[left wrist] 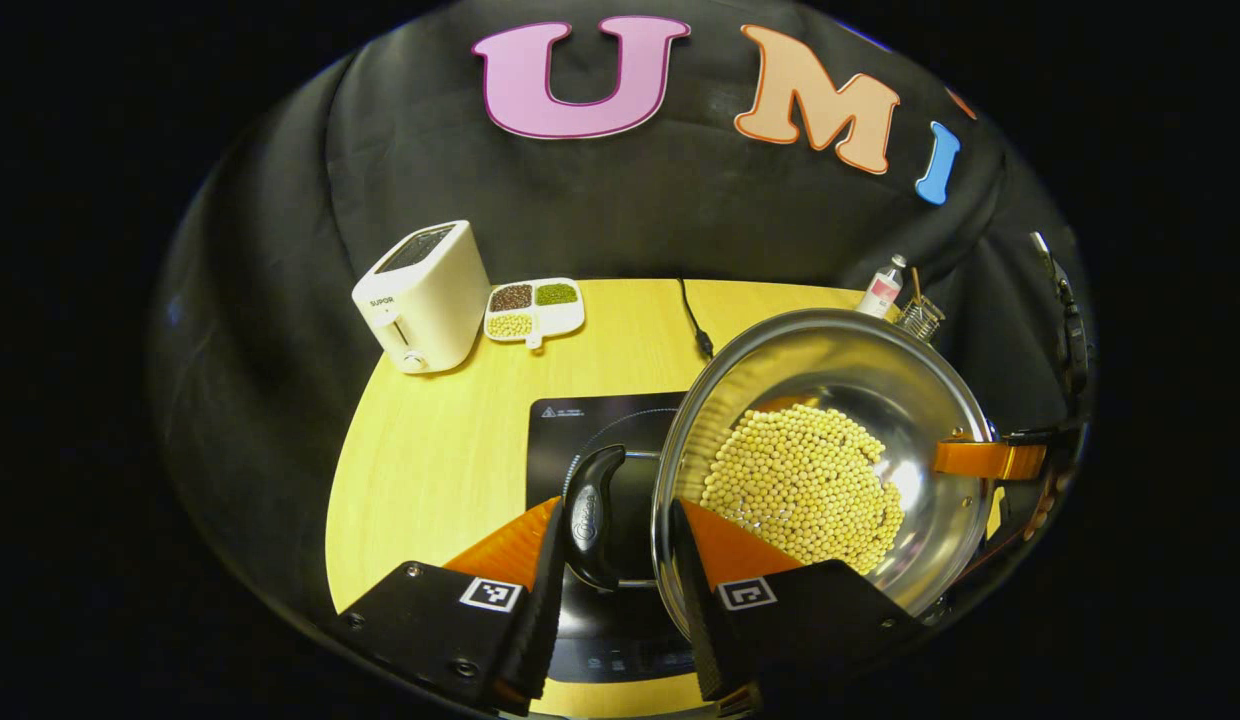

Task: First push the handle of the pot to place it horizontally, then grasp the pot with both hands and set it on the induction cooktop.

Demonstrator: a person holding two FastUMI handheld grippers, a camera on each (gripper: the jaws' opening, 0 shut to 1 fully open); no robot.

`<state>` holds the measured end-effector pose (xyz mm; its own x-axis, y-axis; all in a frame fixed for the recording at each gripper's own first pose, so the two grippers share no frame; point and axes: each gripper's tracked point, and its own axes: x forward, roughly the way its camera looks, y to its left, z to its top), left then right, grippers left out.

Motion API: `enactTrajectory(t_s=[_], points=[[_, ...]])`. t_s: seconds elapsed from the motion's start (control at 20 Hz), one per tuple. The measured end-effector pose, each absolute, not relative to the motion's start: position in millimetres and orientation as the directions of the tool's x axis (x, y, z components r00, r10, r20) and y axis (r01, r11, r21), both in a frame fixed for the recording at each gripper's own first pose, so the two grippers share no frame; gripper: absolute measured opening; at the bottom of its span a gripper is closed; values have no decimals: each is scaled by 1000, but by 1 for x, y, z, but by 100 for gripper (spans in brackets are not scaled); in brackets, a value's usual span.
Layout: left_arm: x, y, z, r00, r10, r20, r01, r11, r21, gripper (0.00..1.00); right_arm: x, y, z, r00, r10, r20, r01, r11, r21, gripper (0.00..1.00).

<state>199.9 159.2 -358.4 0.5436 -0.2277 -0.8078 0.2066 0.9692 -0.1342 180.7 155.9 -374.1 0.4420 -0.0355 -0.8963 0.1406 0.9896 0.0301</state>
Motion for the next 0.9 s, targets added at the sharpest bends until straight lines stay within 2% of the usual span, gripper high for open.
enactTrajectory(t_s=[0.45,0.5,0.55,0.7,0.75,0.8,0.9], points=[[217,202,-406,502,-196,-842,171,977,-126,58,199,195,-419,374,-35,-927,124,992,13,59],[219,206,-412,495,-191,-848,170,978,-121,58,201,197,-425,364,-34,-931,122,993,11,53],[222,208,-418,487,-185,-854,170,979,-114,58,203,201,-431,354,-34,-935,121,993,10,59],[228,212,-427,477,-171,-862,175,980,-98,57,209,206,-443,331,-32,-943,127,992,11,59],[236,213,-424,501,-169,-848,185,979,-86,57,211,208,-447,327,-26,-945,133,991,18,53],[237,213,-424,500,-161,-851,193,979,-72,57,213,210,-450,325,-22,-945,138,990,24,59],[244,215,-425,512,-154,-845,203,978,-55,57,215,212,-453,318,-16,-948,144,989,31,59]])
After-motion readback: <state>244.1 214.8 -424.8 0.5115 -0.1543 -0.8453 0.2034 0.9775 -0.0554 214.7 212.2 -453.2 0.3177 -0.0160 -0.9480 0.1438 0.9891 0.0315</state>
